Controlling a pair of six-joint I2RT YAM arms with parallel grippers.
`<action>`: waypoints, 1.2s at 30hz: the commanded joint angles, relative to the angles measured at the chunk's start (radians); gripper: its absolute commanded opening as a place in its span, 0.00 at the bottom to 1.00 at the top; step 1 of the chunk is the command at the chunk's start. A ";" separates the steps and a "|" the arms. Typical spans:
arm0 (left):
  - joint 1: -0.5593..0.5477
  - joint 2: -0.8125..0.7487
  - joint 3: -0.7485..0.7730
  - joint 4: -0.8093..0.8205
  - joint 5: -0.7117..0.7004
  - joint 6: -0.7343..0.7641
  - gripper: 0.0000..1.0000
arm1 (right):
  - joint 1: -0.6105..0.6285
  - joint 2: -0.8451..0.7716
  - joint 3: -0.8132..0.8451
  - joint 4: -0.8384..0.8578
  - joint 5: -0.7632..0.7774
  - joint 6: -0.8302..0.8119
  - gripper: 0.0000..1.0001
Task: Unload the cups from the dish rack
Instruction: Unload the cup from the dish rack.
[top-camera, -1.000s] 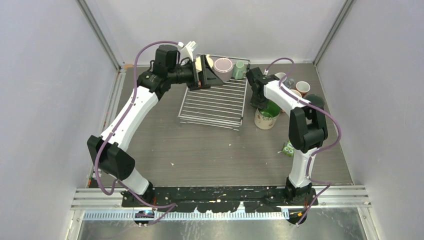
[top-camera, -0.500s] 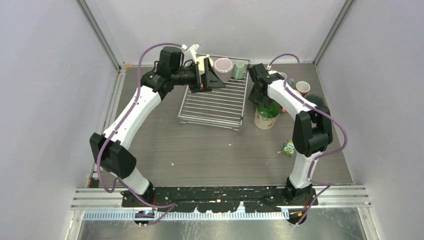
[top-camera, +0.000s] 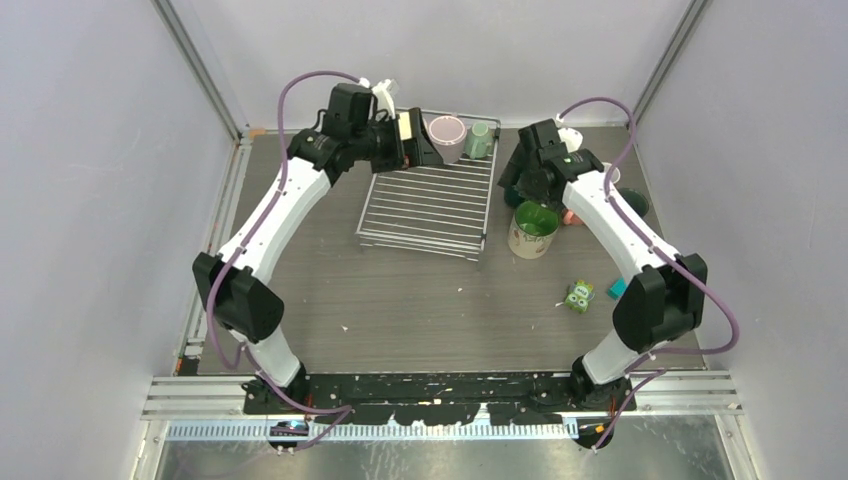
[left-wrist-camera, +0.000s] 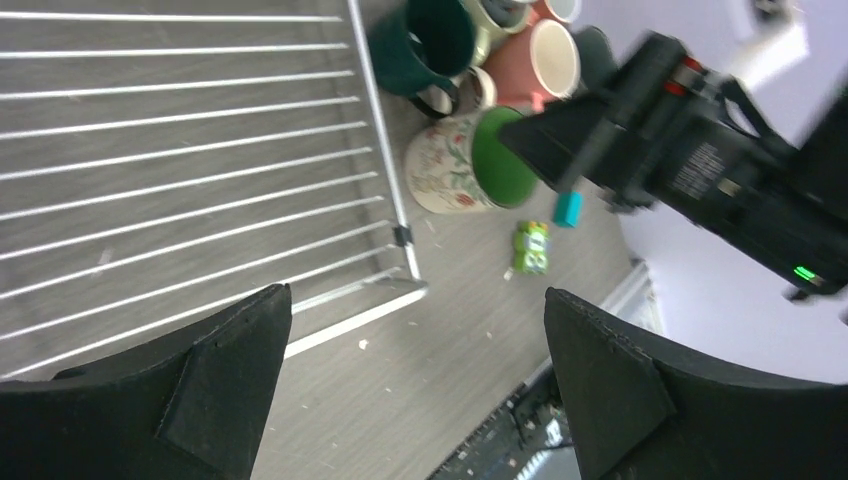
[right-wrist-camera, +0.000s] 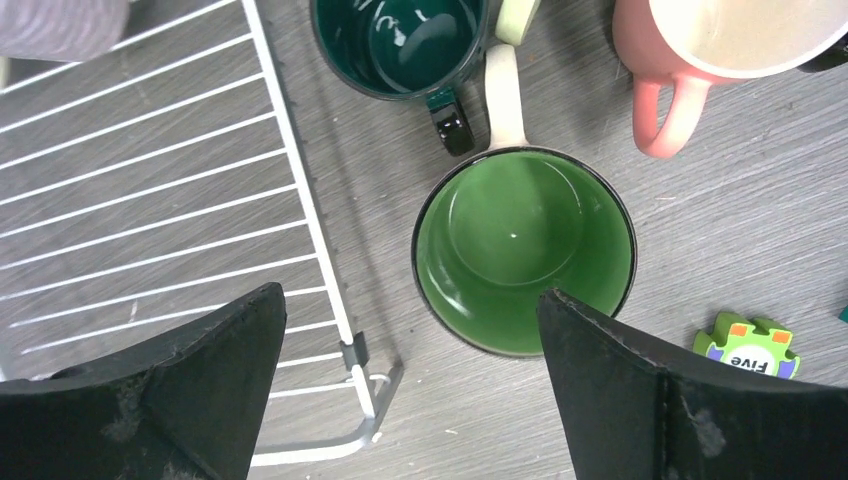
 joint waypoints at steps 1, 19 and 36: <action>0.000 0.041 0.108 -0.063 -0.197 0.067 0.99 | 0.001 -0.106 -0.012 0.001 -0.015 -0.022 1.00; 0.086 0.534 0.677 -0.111 -0.520 0.114 1.00 | 0.021 -0.318 -0.062 -0.062 -0.089 -0.053 1.00; 0.123 0.796 0.812 0.224 -0.568 0.159 1.00 | 0.056 -0.351 -0.093 -0.078 -0.124 -0.077 1.00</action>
